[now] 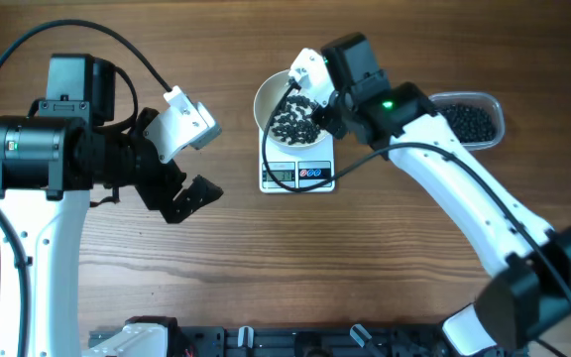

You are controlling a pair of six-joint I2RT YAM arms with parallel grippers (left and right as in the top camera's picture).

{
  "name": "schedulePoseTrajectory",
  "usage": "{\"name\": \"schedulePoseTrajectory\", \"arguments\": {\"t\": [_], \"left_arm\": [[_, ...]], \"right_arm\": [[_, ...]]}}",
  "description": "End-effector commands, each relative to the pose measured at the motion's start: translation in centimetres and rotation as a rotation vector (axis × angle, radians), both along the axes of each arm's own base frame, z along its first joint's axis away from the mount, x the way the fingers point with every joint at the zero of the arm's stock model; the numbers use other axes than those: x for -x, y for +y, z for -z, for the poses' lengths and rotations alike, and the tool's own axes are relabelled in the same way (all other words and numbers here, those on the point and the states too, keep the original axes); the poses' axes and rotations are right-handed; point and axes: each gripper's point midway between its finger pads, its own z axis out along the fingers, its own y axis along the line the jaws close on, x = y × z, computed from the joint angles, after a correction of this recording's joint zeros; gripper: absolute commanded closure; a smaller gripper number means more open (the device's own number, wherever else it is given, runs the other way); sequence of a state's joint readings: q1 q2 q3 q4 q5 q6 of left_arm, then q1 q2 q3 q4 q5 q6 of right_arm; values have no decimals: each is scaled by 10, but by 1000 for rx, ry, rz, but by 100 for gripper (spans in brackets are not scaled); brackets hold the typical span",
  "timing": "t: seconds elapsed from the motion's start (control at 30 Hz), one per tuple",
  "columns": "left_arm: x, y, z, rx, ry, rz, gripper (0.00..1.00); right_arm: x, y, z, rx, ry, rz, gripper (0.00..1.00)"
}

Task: Scoop item into bowl and weigh 150g on scale
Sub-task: 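Carry the empty scoop right back to the bean tub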

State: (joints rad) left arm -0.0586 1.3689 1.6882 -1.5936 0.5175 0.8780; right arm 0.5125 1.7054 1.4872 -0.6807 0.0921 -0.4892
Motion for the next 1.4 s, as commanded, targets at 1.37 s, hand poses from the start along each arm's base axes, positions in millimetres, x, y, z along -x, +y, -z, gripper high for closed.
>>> {"name": "schedulePoseTrajectory", "arguments": {"t": [1.37], "left_arm": [[0,2,-5,-4,-26,3,0]], "right_arm": [[41,-292,64,454,282,807,96]]}}
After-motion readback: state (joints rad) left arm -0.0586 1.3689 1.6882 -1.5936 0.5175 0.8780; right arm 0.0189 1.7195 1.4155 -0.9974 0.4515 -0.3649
